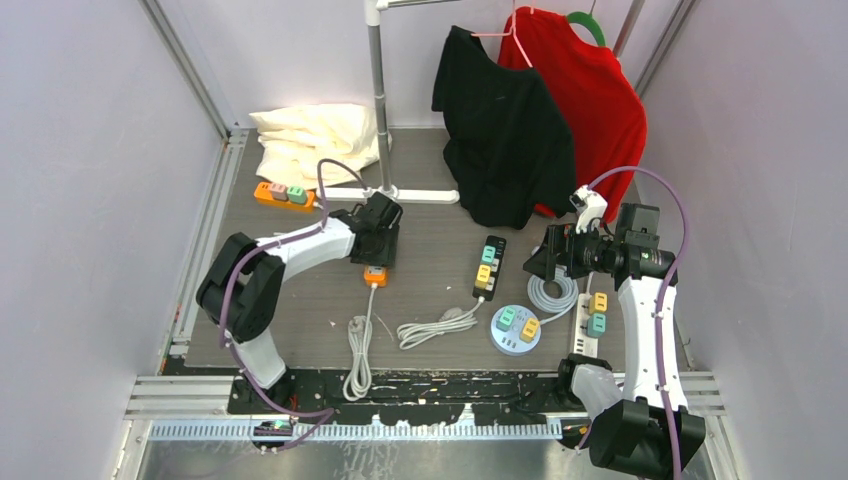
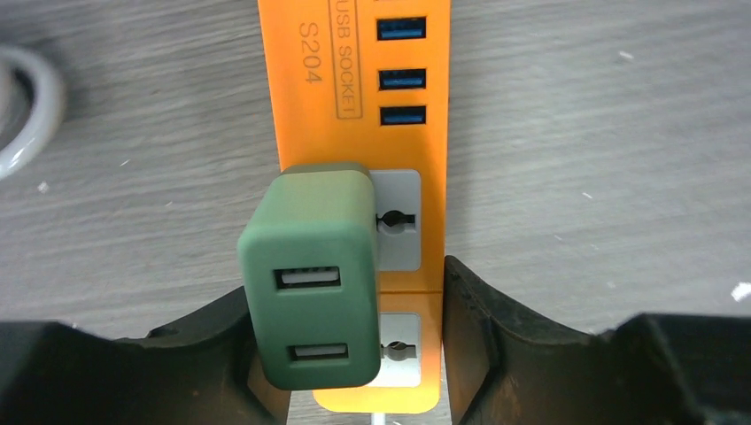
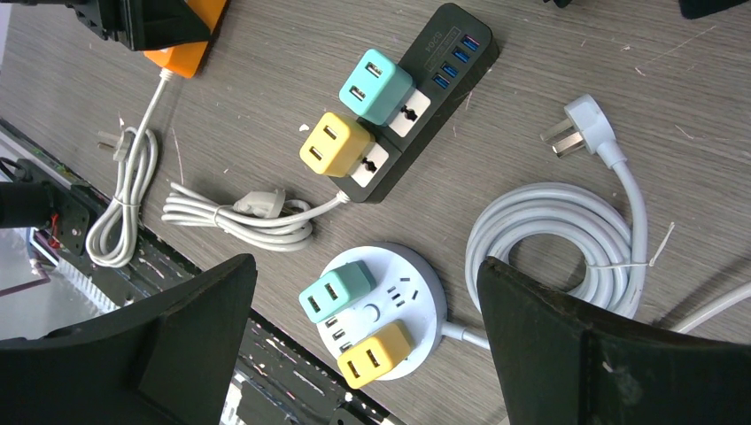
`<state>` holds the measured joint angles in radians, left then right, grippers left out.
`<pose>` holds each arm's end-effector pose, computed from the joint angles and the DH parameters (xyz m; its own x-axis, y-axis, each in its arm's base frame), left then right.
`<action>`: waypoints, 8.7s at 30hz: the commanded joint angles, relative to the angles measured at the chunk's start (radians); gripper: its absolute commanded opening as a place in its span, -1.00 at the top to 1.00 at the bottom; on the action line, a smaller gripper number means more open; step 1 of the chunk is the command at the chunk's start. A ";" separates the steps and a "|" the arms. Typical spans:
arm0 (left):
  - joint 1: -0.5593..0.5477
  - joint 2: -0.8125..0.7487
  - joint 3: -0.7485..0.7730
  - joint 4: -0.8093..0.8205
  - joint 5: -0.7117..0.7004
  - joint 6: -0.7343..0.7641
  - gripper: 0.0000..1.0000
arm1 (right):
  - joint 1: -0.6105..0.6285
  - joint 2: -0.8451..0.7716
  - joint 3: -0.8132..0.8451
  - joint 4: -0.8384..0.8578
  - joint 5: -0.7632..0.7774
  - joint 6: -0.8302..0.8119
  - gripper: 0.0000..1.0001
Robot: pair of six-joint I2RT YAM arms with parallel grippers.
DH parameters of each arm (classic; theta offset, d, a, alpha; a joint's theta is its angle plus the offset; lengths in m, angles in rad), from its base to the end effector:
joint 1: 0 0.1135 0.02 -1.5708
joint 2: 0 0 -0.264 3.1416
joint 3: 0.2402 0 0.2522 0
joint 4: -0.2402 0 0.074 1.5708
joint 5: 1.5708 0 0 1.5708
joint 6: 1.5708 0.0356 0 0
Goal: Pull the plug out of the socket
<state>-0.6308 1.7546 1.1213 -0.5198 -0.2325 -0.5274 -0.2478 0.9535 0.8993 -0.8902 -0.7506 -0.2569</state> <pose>0.2837 -0.1970 0.1771 -0.8887 0.0426 -0.4565 0.0592 0.9980 -0.0222 0.1743 -0.0191 0.2944 -0.7067 -0.0129 -0.7074 -0.4010 0.8310 0.3855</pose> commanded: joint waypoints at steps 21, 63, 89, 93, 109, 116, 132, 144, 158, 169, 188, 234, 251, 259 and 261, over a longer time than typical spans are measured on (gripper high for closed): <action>-0.214 0.002 0.004 0.225 0.356 0.643 0.01 | 0.008 -0.018 0.012 0.008 -0.038 -0.025 -1.00; -0.213 -1.221 -0.919 0.836 0.402 0.233 -0.93 | 0.131 0.235 0.209 -0.726 -0.526 -1.483 -0.99; -0.210 -0.588 -0.874 1.302 0.365 0.548 -0.63 | 0.859 0.898 0.592 0.011 0.120 -0.880 -0.99; -0.206 -0.464 -0.863 1.408 0.382 0.539 -0.60 | 0.881 0.900 0.543 0.050 0.123 -0.897 -0.98; -0.109 -0.194 -0.829 1.588 0.543 0.503 -0.54 | 0.904 0.829 0.396 0.175 0.135 -0.895 0.32; -0.102 -0.126 -0.789 1.611 0.613 0.543 -0.58 | 0.903 0.759 0.320 0.218 0.119 -0.846 0.61; -0.102 0.009 -0.763 1.752 0.700 0.527 -0.49 | 0.904 0.715 0.176 0.359 0.046 -0.824 0.59; -0.101 0.064 -0.762 1.770 0.698 0.540 0.90 | 0.854 0.706 0.182 0.322 0.008 -0.842 0.06; -0.102 0.067 -0.752 1.699 0.750 0.557 1.00 | 0.829 0.656 0.124 0.377 -0.053 -0.870 0.23; -0.102 0.063 -0.760 1.677 0.748 0.556 1.00 | 0.867 0.678 0.148 0.448 -0.059 -0.740 0.70; -0.102 0.067 -0.749 1.620 0.724 0.545 1.00 | 0.909 0.662 0.142 0.599 -0.083 -0.528 0.97; -0.087 0.040 -0.733 1.526 0.693 0.462 0.97 | 0.722 0.560 0.131 0.419 -0.246 -0.640 0.97; -0.087 -0.579 -0.709 1.108 0.655 0.284 -0.59 | 0.549 0.424 0.129 0.363 -0.544 0.023 0.96; -0.088 -0.773 -0.751 1.215 0.800 -0.172 -0.67 | 0.477 0.321 0.032 0.623 -0.576 0.383 0.88; -0.088 -0.759 -0.751 1.283 0.804 -0.282 -0.66 | 0.476 0.321 0.019 0.637 -0.593 0.392 0.87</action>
<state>-0.7231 0.9909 0.3824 0.6388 0.5072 -0.5262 0.2424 1.3056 0.9253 -0.3706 -1.2602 -0.0071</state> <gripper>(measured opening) 0.832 0.384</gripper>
